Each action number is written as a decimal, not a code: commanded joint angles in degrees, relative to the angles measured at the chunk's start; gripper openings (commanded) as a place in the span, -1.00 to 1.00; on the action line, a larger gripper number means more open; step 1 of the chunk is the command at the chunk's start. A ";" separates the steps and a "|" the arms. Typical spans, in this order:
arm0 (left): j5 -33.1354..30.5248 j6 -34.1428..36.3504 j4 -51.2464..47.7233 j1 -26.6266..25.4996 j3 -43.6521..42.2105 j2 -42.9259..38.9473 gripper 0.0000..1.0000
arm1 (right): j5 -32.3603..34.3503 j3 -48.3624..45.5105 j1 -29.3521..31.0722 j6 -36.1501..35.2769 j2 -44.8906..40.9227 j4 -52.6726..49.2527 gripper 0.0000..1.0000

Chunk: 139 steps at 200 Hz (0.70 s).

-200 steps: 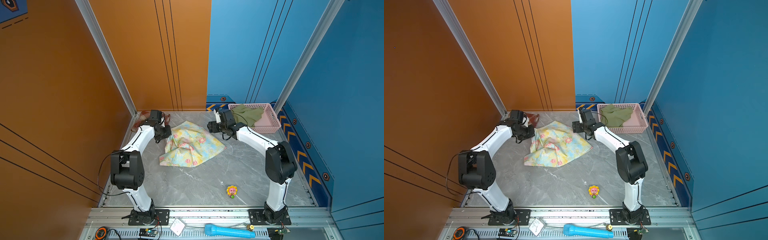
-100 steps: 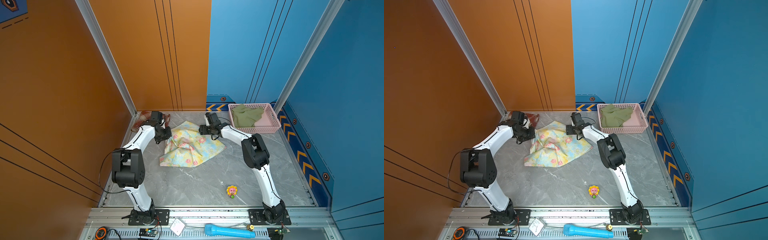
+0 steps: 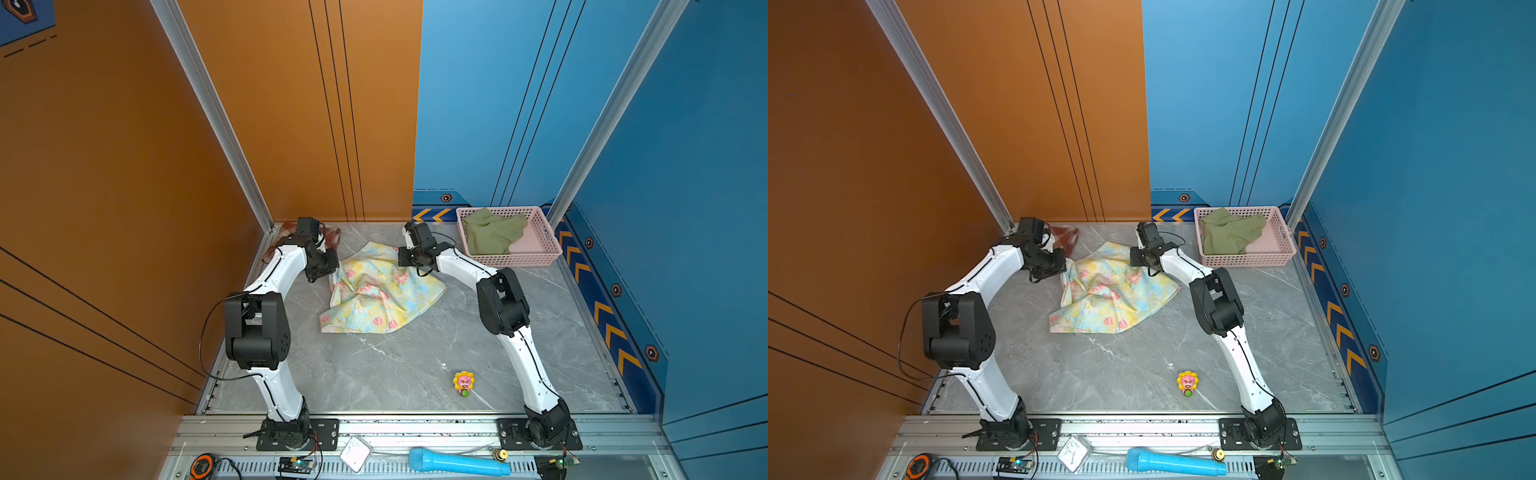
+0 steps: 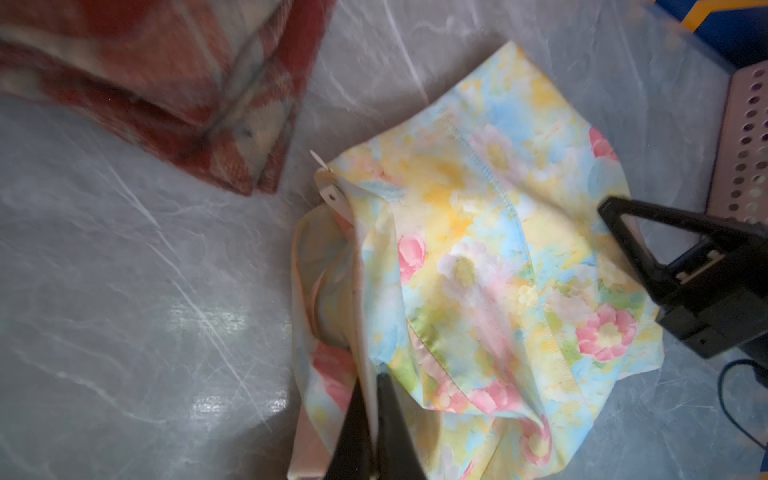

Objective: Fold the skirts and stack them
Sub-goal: 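Lift the floral skirt up with both grippers to shake it out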

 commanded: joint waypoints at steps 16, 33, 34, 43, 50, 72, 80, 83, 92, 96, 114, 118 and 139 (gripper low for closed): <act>0.20 -0.07 -3.94 0.54 13.28 -2.07 -1.00 | 3.01 1.20 -0.03 -4.26 -15.26 0.29 -1.00; -0.86 0.12 -4.24 -0.01 13.51 -5.31 -1.00 | 4.18 -4.29 0.75 -5.78 -23.37 2.38 -1.00; -0.92 0.15 -4.20 -0.11 13.35 -5.60 -1.00 | 4.31 -4.76 0.80 -5.88 -23.87 2.60 -1.00; -1.60 0.34 -4.14 -0.53 11.52 -8.13 -1.00 | 5.77 -10.25 1.61 -6.93 -28.84 4.77 -1.00; -2.27 0.56 -4.16 -1.01 9.12 -10.24 -1.00 | 7.01 -15.98 2.21 -7.47 -32.57 6.81 -1.00; -5.68 0.63 -1.52 -2.85 -3.33 -17.77 -1.00 | 10.62 -37.98 4.90 -8.29 -44.34 16.36 -1.00; -7.09 -0.12 -0.12 -3.33 -8.67 -20.35 -1.00 | 11.44 -44.79 5.79 -8.66 -47.26 19.54 -0.75; -7.59 -0.68 0.38 -3.49 -10.56 -21.20 -1.00 | 11.97 -47.46 6.04 -8.58 -48.18 20.65 -0.60; -8.43 -2.57 2.34 -3.81 -15.87 -23.36 -1.00 | 12.49 -54.09 6.46 -7.88 -49.88 22.98 0.05; -8.64 -3.55 3.06 -3.99 -18.40 -24.11 -1.00 | 12.44 -56.39 6.53 -7.36 -50.29 23.62 0.24; -8.74 -7.71 6.27 -5.93 -27.81 -25.65 -1.00 | 14.01 -61.90 6.51 -5.37 -51.05 21.60 0.60; -9.39 -8.47 6.44 -6.59 -29.46 -25.67 -1.00 | 14.28 -62.49 6.52 -5.00 -51.31 21.02 0.62; -10.75 -12.31 9.27 -10.46 -36.58 -24.84 -1.00 | 13.67 -63.78 6.29 -4.32 -52.27 20.27 0.66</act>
